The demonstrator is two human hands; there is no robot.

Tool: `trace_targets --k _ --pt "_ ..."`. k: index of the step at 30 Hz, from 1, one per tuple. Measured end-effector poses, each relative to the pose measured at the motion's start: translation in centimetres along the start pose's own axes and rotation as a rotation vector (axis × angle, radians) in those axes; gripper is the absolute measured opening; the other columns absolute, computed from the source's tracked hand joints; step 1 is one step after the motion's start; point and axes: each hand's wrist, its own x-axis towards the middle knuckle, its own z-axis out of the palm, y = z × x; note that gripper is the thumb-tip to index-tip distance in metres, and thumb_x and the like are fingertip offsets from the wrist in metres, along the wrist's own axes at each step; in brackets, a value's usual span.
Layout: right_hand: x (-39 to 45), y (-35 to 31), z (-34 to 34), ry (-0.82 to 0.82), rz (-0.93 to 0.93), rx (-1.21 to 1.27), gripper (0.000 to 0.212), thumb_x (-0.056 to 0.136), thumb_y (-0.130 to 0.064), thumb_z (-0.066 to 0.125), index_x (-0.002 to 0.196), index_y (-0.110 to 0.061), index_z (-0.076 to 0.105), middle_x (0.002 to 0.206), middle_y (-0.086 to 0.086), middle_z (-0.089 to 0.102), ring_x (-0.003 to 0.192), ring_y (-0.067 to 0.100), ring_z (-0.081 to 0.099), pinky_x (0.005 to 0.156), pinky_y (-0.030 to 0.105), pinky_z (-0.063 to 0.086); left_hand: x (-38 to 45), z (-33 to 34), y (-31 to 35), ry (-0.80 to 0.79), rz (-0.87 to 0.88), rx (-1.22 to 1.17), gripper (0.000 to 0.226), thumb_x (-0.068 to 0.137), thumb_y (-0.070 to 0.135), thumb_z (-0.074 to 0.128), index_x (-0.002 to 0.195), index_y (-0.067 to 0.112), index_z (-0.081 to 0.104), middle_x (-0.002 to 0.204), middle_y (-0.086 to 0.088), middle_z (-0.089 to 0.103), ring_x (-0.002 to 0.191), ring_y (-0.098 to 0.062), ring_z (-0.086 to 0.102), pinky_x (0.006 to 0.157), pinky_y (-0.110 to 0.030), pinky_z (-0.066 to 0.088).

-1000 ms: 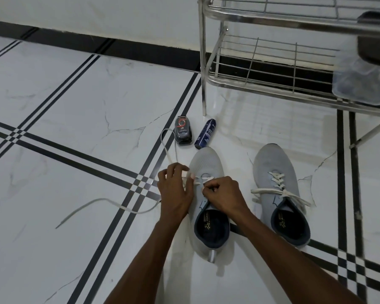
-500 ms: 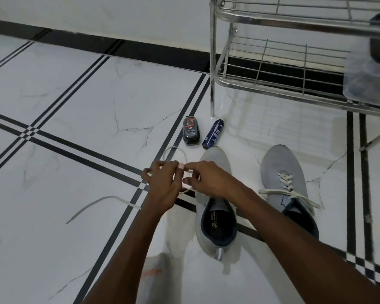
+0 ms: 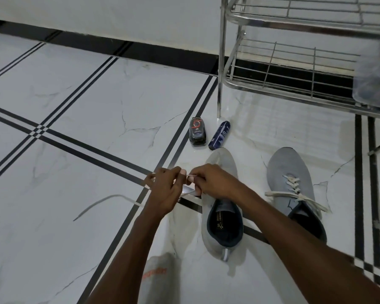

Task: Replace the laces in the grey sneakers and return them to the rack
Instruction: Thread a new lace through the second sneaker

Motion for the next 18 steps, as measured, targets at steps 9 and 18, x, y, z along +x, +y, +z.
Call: trace_targets --k 9,18 --pt "-0.4 0.4 -0.8 0.08 0.094 0.194 0.047 0.099 -0.02 0.063 0.143 -0.031 0.05 0.081 0.0 0.075 0.06 0.007 0.065 0.055 0.023 0.051 0.1 0.3 0.1 0.021 -0.019 -0.037 0.04 0.109 0.041 0.036 0.078 0.029 0.058 0.075 0.006 0.064 0.101 -0.01 0.052 0.098 -0.039 0.025" --pt "-0.8 1.3 -2.2 0.246 0.099 0.105 0.063 0.097 -0.013 0.06 0.153 -0.031 0.037 0.096 0.002 0.072 0.083 0.015 0.068 0.078 0.028 0.054 -0.4 0.5 0.0 0.017 -0.057 -0.008 0.042 0.11 0.041 0.034 0.079 0.027 0.058 0.076 0.003 0.063 0.104 -0.009 0.05 0.111 -0.051 0.022"
